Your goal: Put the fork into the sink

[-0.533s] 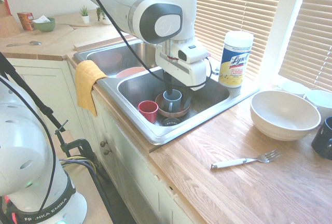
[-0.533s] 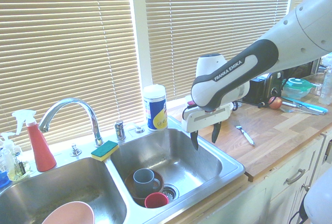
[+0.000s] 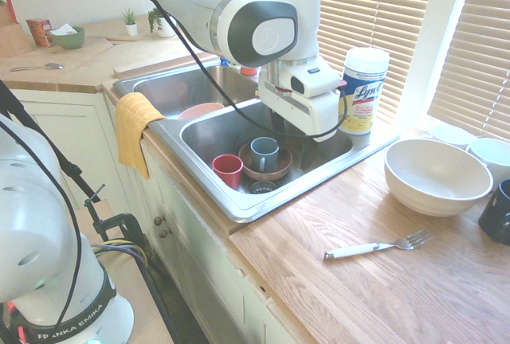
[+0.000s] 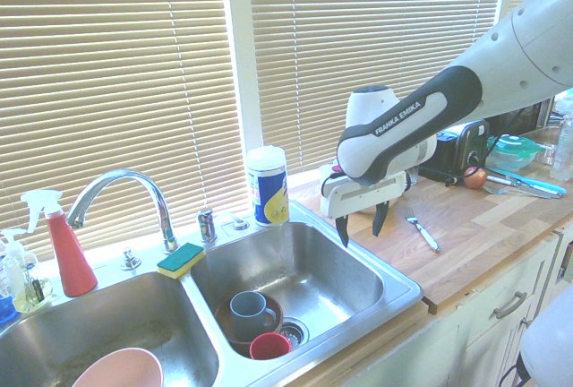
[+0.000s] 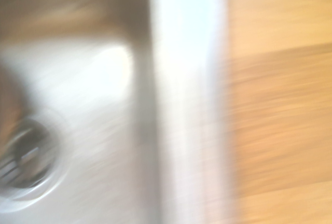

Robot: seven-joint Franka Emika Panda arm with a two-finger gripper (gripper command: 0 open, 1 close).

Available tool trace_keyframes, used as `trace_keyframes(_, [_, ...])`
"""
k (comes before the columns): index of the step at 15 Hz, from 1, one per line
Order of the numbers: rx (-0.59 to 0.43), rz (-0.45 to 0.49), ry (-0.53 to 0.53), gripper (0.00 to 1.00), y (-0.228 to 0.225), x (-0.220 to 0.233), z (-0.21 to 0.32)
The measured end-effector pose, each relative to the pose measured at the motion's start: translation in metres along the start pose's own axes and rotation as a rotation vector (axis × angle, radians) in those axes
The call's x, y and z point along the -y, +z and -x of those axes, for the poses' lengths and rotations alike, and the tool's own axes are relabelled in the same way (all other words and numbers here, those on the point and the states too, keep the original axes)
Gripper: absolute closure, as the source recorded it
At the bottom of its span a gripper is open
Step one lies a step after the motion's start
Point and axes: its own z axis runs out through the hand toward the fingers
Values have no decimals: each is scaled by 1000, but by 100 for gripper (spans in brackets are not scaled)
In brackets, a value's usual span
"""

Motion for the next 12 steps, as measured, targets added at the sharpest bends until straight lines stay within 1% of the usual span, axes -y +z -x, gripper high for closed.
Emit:
trace_keyframes(3, [-17, 5, 141, 0, 3, -46, -57])
trace_keyframes(5, [-10, 8, 206, 0, 8, -69, -89])
trace_keyframes(7, [8, 14, 234, 0, 18, -82, -115])
trace_keyframes(9, [46, 22, 252, 0, 31, -89, -135])
trace_keyframes(12, [94, 57, 268, 0, 53, -89, -150])
